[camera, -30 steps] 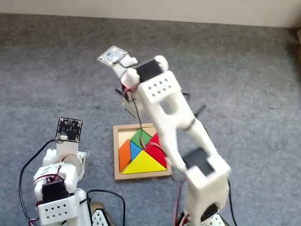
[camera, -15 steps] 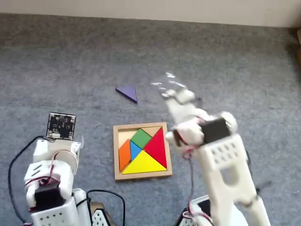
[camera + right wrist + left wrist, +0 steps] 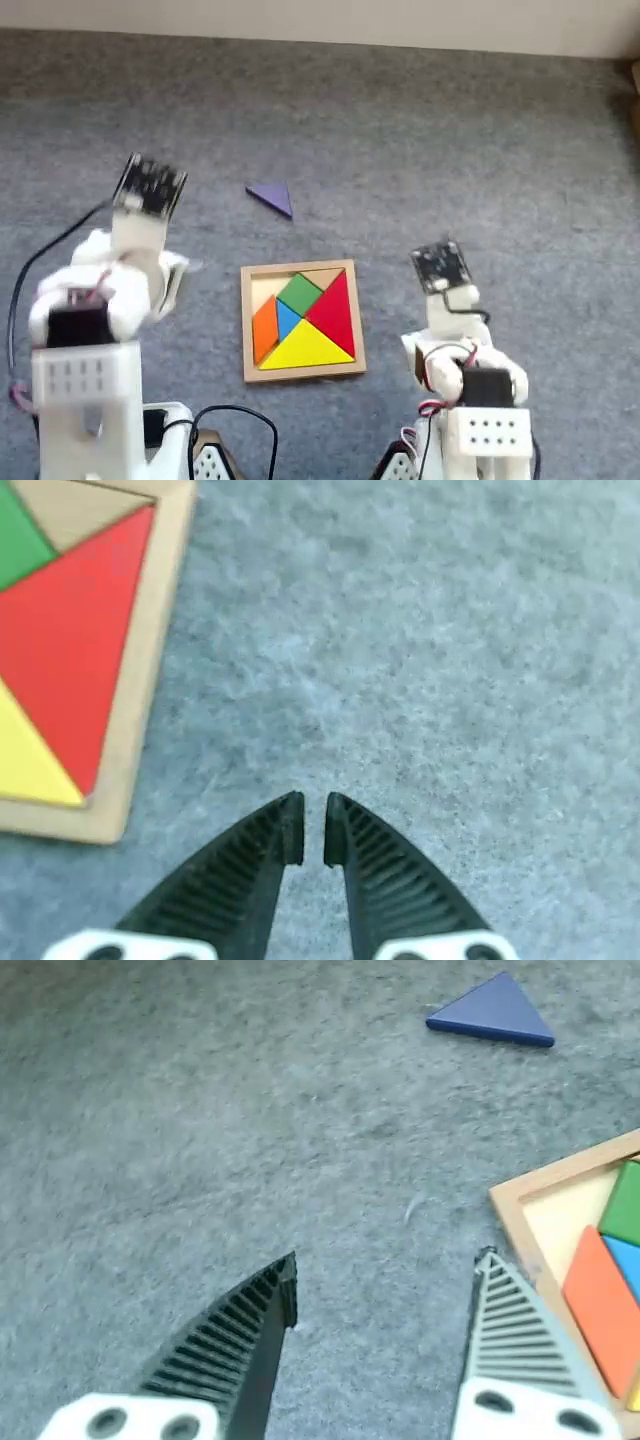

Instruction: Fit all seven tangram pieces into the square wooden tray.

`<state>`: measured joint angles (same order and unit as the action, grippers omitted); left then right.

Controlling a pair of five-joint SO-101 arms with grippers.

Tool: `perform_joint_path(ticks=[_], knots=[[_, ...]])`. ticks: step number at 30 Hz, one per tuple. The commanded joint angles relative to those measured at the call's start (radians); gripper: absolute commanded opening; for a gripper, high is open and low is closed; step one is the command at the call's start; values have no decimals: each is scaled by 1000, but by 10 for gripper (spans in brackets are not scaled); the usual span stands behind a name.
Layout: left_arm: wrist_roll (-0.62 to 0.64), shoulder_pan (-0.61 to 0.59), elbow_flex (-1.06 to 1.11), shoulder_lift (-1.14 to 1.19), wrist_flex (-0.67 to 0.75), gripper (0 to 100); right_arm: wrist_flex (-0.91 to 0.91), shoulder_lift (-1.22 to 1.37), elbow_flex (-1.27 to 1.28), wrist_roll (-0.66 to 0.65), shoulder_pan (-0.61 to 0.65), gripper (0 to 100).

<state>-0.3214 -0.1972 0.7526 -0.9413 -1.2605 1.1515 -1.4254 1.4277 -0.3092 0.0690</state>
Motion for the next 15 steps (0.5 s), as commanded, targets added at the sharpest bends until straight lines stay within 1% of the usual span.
perform_joint_path(ticks=[1,3,7,11,15], knots=[[-6,87,-219,265,5,280,-47,-160,82,84,-67,53],[-6,117,-282,361,5,280,-51,-249,139,114,-85,53],[-9,171,-404,536,5,280,-48,-424,260,132,-96,53],[-9,199,-526,690,5,280,-51,-395,335,132,-93,53],[-8,205,-639,834,5,281,-47,-409,351,127,-94,52]])
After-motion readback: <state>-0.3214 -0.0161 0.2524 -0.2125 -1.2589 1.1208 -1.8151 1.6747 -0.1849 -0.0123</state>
